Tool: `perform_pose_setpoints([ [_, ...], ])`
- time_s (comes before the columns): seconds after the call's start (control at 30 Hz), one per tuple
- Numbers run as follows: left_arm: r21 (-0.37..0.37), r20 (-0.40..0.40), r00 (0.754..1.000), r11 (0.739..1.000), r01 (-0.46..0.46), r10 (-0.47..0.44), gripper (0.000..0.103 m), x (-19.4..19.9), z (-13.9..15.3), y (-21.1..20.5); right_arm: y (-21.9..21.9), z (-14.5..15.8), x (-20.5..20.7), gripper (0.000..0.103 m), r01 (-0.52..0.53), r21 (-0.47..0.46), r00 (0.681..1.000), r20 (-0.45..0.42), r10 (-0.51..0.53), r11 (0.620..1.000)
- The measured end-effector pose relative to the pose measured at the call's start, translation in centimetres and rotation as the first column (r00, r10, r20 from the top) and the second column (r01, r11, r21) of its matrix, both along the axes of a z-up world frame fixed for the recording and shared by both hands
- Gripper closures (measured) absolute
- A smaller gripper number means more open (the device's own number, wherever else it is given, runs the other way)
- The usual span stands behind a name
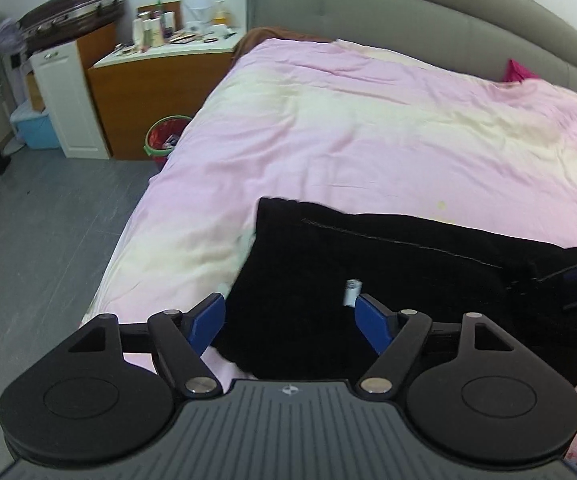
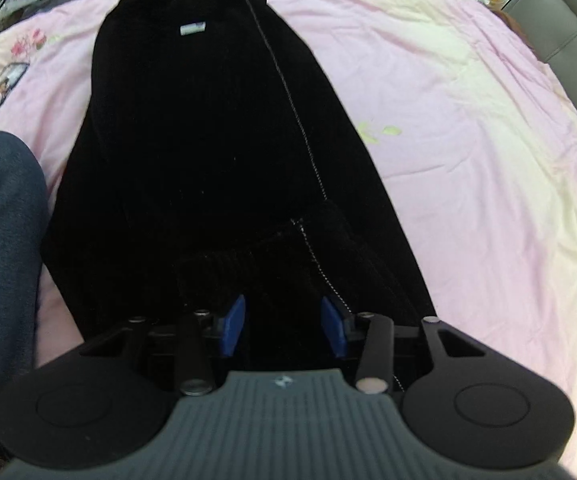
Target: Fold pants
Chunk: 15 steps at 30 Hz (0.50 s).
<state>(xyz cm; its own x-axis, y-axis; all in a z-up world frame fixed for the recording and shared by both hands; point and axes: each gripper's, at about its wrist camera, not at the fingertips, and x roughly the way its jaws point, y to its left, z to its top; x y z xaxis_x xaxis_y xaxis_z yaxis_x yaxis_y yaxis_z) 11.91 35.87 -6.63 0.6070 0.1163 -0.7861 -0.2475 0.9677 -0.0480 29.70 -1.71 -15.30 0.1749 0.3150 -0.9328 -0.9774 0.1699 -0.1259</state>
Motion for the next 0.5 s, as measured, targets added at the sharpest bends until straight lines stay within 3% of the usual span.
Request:
perform_pose_setpoints([
  [0.1,-0.036,-0.032,0.999,0.998,-0.043,0.042,0.016,-0.4,-3.1,2.4,1.3,-1.4,0.6,0.063,-0.009,-0.029,1.000,-0.026,0.008,1.000],
  [0.17,-0.120,-0.060,0.994,0.988,-0.100,0.093,0.016,-0.6,-5.0,4.0,1.9,-2.2,0.9,0.063,-0.008,-0.050,0.999,-0.039,0.006,0.999],
  [0.27,-0.279,-0.081,0.987,0.948,-0.154,0.137,0.016,-1.4,-7.7,6.2,2.7,-3.4,1.5,0.063,-0.009,-0.081,0.998,-0.067,0.003,0.997],
  [0.4,-0.407,-0.095,0.979,0.891,-0.202,0.179,0.013,-1.1,-10.7,8.1,4.7,-5.3,1.9,0.062,-0.049,-0.139,0.996,-0.080,0.038,0.989],
  [0.5,-0.494,-0.071,0.979,0.846,-0.199,0.189,0.005,-0.9,-12.2,9.1,5.6,-6.0,2.2,0.061,-0.079,-0.175,0.993,-0.101,0.062,0.981],
])
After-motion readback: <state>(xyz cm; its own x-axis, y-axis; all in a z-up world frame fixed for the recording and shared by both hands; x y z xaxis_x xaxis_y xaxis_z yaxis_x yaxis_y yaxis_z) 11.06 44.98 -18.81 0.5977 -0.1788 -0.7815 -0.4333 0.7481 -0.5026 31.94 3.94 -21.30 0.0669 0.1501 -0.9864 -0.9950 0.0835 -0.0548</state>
